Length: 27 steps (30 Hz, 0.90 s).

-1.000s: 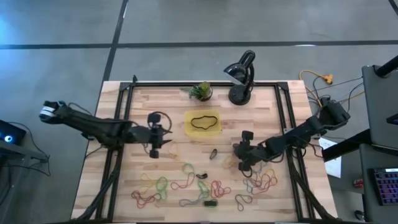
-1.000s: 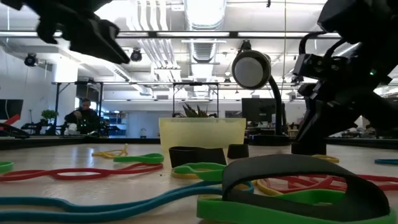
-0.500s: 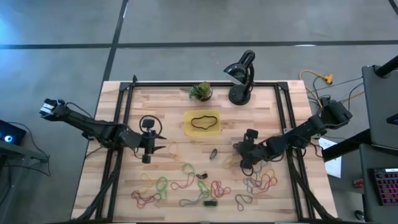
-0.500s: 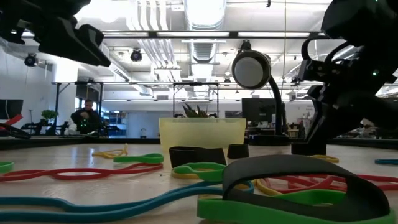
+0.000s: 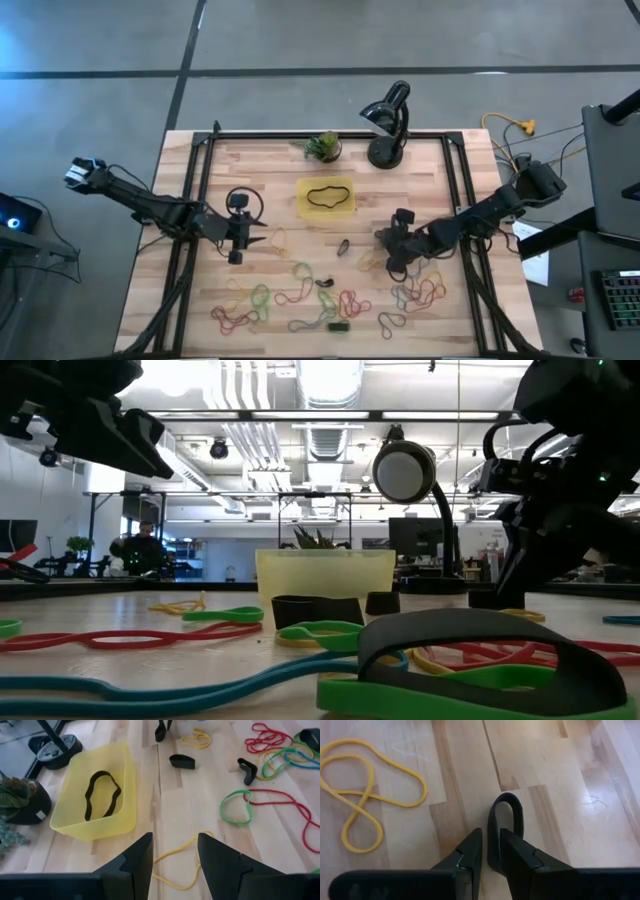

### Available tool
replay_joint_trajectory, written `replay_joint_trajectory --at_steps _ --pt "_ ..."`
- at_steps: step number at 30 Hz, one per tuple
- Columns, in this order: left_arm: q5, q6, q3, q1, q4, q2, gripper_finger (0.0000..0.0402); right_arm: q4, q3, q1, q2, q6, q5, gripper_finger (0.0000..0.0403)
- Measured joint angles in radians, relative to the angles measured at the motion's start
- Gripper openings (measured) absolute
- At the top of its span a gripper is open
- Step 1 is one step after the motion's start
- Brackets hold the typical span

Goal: Pick and place rubber bands into bin
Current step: Put the black rubber band in the yellow bin

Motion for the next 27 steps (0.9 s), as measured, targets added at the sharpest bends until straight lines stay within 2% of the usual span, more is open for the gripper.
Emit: replay_joint_trajectory --at_steps 6,13,23,27 --pt "0.0 -0.02 -0.003 -0.001 0.0 0.0 0.014 0.001 0.0 -0.002 0.042 -0.008 -0.016 0.0013" --pt "-0.001 -0.02 -0.003 -0.001 0.004 0.0 0.014 -0.008 0.038 0.006 0.071 -0.049 0.028 0.0009" --pt "-0.005 -0.022 -0.003 -0.001 0.008 0.003 0.014 0.044 0.226 -0.021 0.043 -0.418 0.249 0.0009" --pt "-0.005 -0.022 -0.005 -0.001 0.01 0.014 0.014 0.201 0.259 -0.102 0.043 -0.604 0.22 0.0009"
